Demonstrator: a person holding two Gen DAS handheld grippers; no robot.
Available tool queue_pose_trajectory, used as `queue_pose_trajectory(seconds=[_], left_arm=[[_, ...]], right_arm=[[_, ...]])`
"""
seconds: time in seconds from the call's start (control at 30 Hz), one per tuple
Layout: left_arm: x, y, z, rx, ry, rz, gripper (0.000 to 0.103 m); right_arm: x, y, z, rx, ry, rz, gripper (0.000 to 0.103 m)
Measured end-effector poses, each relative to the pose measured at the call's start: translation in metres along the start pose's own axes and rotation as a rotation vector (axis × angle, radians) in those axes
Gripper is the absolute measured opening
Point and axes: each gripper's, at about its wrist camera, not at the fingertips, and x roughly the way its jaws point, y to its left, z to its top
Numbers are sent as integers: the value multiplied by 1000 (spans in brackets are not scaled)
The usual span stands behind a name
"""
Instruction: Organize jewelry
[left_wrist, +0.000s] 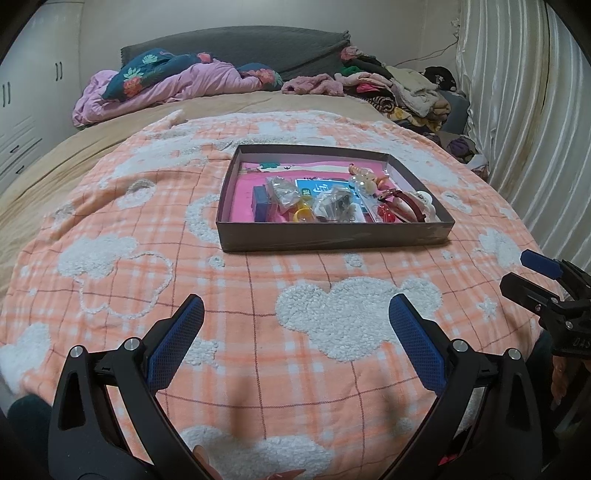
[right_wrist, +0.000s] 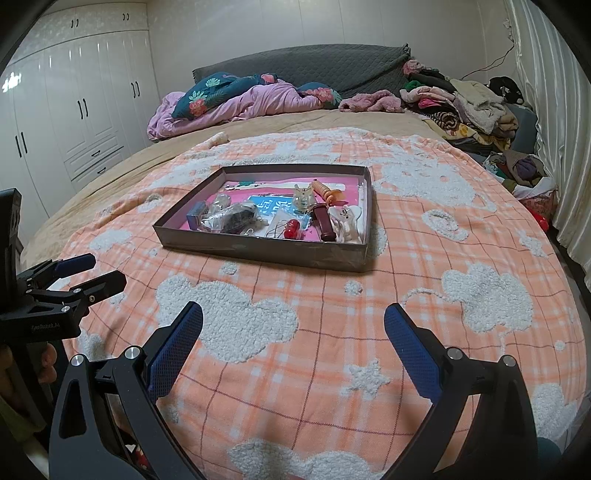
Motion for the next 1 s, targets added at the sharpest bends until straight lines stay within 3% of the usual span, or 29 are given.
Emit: queue_pose_trajectory(seconds=[1.0], left_arm=[[-2,1,2,4,4,14,94]], right_arm=[[-2,0,-2,-7,3,-7,98]])
